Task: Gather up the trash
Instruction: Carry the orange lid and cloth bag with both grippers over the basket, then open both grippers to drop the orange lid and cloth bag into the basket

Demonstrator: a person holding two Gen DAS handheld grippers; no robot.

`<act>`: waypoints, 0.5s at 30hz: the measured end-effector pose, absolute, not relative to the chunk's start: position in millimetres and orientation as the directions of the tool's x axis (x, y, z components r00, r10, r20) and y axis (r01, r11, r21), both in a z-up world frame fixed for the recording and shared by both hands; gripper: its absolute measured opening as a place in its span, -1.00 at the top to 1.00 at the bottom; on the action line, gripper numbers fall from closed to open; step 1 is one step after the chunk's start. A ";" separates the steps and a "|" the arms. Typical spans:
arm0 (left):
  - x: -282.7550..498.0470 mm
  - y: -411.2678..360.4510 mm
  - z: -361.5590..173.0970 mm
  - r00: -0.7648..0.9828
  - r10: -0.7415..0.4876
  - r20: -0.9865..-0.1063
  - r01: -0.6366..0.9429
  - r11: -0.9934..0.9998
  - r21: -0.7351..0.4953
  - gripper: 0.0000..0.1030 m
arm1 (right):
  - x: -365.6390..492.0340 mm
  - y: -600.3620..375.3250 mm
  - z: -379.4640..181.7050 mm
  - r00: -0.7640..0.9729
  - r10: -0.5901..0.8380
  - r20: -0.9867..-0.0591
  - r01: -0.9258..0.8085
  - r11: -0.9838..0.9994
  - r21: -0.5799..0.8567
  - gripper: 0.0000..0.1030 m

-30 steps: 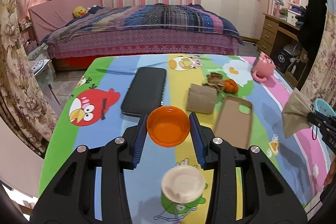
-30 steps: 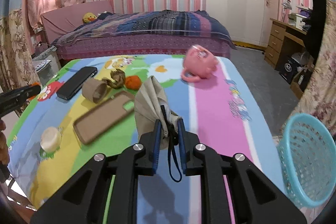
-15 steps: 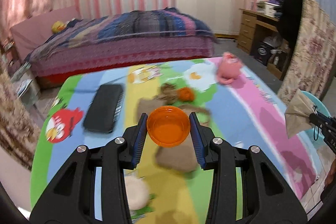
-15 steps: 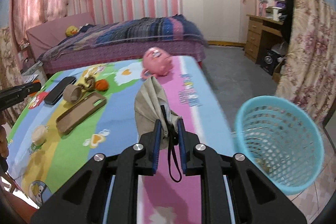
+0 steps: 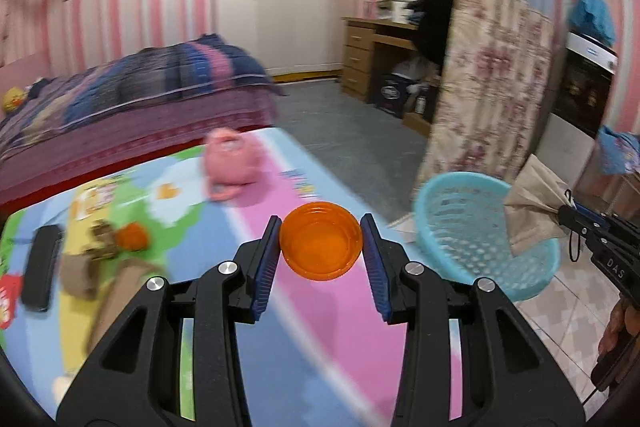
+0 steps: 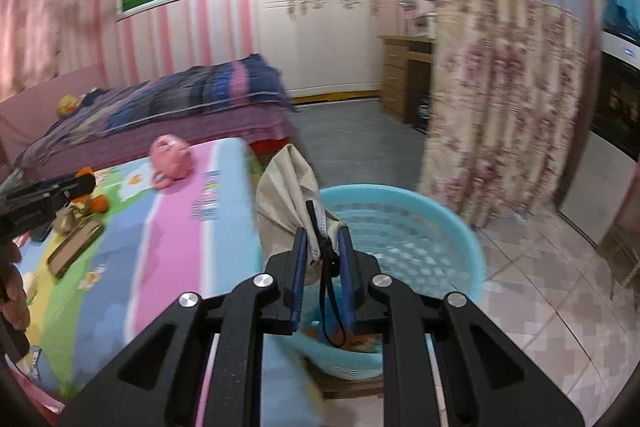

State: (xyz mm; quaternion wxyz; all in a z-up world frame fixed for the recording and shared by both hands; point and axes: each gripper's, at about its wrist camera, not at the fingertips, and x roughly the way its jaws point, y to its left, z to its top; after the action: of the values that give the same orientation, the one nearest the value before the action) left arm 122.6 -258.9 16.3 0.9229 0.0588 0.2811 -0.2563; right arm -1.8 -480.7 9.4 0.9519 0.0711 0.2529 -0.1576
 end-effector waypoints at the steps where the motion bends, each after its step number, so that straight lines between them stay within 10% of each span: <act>1: 120.0 -276.2 13.7 0.700 -0.458 -0.548 0.528 0.848 -0.034 0.24 | -6.2 -490.0 8.2 0.816 -0.280 -0.506 0.355 0.933 0.057 0.68; 15: 126.2 -384.5 -21.6 0.599 -0.551 -0.581 0.650 0.758 -0.048 0.24 | -20.0 -552.6 -14.0 0.775 -0.366 -0.516 0.478 0.873 0.098 0.68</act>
State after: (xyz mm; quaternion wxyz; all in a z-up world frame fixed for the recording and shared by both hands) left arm 126.2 -384.5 -21.6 0.8902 0.0846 0.2945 -0.3372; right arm -20.0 -552.6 -14.0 0.9353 0.1123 0.2486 -0.2256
